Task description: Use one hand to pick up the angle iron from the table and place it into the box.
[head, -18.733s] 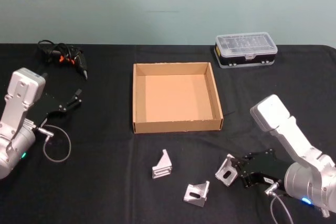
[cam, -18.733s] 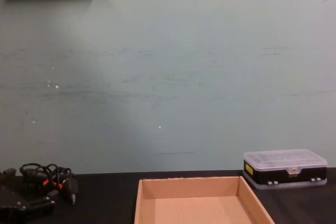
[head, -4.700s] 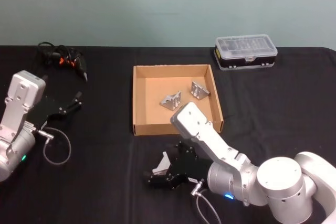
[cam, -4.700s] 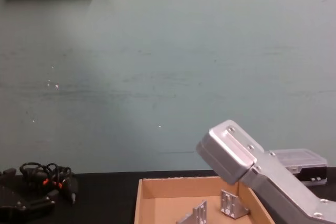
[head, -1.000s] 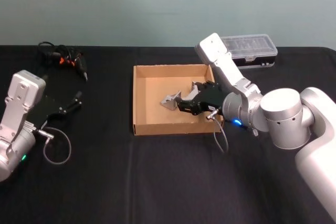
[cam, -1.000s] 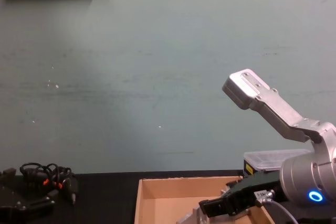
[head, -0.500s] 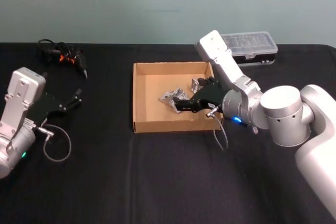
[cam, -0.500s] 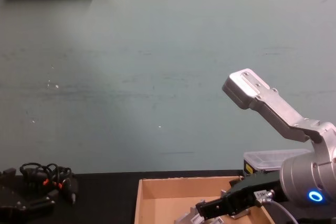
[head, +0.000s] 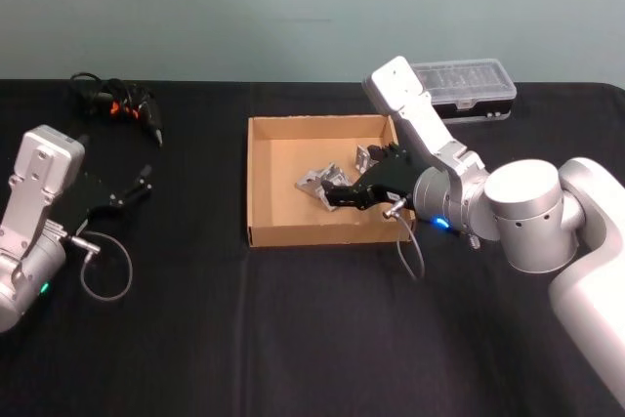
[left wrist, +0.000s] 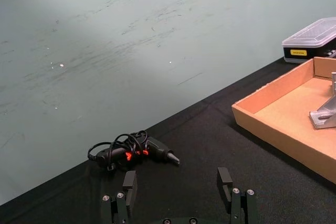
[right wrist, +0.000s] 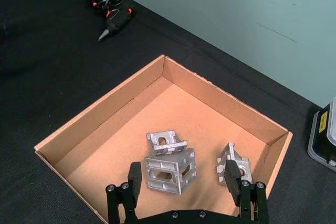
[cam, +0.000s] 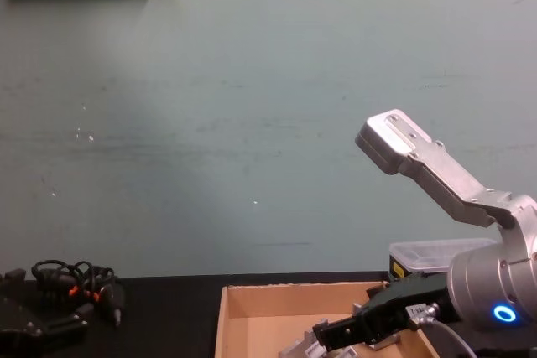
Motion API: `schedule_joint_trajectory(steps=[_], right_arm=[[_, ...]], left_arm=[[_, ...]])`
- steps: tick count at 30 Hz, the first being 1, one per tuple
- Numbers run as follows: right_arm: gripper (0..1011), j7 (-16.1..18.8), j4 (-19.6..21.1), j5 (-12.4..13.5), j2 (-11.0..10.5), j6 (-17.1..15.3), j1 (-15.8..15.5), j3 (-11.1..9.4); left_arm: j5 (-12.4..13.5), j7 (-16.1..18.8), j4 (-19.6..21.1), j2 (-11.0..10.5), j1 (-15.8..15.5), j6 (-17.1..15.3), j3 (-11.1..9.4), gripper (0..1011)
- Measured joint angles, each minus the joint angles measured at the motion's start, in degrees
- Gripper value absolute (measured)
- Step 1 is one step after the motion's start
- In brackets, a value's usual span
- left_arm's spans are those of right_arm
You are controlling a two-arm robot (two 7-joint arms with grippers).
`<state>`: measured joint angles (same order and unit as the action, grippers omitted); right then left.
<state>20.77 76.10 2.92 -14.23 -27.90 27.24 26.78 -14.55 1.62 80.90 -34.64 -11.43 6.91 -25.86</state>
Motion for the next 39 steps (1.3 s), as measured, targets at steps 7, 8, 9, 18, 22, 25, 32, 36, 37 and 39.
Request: schedule_joint_trajectory(steps=[7, 8, 9, 18, 22, 25, 32, 36, 37, 39], right_arm=[[1004, 0.1, 0.6, 0.0, -0.1, 0.1, -0.4, -0.2], [1004, 0.2, 1.3, 0.0, -0.2, 0.3, -0.9, -0.5], [1004, 0.2, 1.6, 0.0, -0.3, 0.3, -1.2, -0.7], [1004, -1.0, 7.4, 0.9, -0.8, 3.3, -6.1, -4.0], [1004, -2.7, 9.2, 1.6, -0.7, 6.5, -8.7, -6.2], [1004, -4.5, 9.8, 2.2, -0.3, 10.1, -10.8, -8.2], [1004, -8.6, 8.7, 2.0, 1.0, 19.2, -14.0, -11.3], [1004, -11.1, 6.7, -0.3, 1.6, 25.2, -15.0, -12.1], [1004, -11.5, 6.4, -0.8, 1.7, 26.0, -15.0, -12.2], [1004, -12.6, 5.7, -1.9, 1.9, 27.9, -15.2, -12.2]], left_arm=[[0.0, 0.0, 0.0, 0.0, 0.0, 0.0, 0.0, 1000], [0.0, 0.0, 0.0, 0.0, 0.0, 0.0, 0.0, 1000], [0.0, 0.0, 0.0, 0.0, 0.0, 0.0, 0.0, 1000], [0.0, 0.0, 0.0, 0.0, 0.0, 0.0, 0.0, 1000], [0.0, 0.0, 0.0, 0.0, 0.0, 0.0, 0.0, 1000], [0.0, 0.0, 0.0, 0.0, 0.0, 0.0, 0.0, 1000], [0.0, 0.0, 0.0, 0.0, 0.0, 0.0, 0.0, 1000], [0.0, 0.0, 0.0, 0.0, 0.0, 0.0, 0.0, 1000], [0.0, 0.0, 0.0, 0.0, 0.0, 0.0, 0.0, 1000], [0.0, 0.0, 0.0, 0.0, 0.0, 0.0, 0.0, 1000]])
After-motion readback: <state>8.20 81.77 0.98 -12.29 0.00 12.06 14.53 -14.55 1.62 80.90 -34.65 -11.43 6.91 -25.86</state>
